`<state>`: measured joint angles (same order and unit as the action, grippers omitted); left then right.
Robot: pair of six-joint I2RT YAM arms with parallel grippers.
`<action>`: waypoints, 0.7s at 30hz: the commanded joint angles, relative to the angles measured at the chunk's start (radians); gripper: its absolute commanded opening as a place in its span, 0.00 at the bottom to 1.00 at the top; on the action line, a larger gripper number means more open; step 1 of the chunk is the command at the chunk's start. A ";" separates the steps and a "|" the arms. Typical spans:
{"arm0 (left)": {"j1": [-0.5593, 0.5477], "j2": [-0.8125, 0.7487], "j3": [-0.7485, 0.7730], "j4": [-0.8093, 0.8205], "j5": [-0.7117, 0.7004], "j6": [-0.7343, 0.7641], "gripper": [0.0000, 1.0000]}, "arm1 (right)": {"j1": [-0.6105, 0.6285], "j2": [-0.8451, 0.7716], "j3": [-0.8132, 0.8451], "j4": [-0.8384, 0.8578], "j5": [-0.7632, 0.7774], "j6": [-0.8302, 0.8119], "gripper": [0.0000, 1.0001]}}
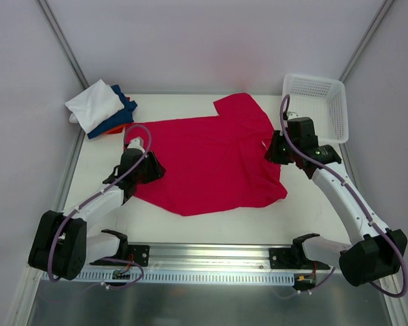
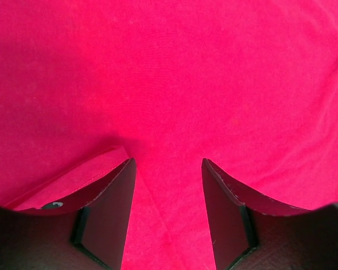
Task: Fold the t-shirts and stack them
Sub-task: Flatten the tshirt out
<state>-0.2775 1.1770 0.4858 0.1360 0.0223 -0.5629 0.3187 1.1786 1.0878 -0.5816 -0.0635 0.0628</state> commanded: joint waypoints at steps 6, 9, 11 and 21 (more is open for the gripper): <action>-0.035 -0.011 0.028 -0.049 -0.061 0.018 0.50 | 0.006 -0.042 -0.015 0.005 0.019 0.003 0.19; -0.040 -0.019 0.019 -0.064 -0.071 0.015 0.50 | 0.006 -0.046 -0.020 0.006 0.018 0.005 0.19; -0.040 -0.017 0.014 -0.067 -0.079 0.015 0.50 | 0.006 -0.051 -0.022 0.008 0.017 0.006 0.18; -0.040 0.049 0.007 -0.067 -0.088 0.011 0.49 | 0.003 -0.076 -0.029 0.006 0.024 0.005 0.19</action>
<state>-0.3088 1.2102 0.4862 0.0685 -0.0376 -0.5610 0.3187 1.1431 1.0653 -0.5808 -0.0563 0.0628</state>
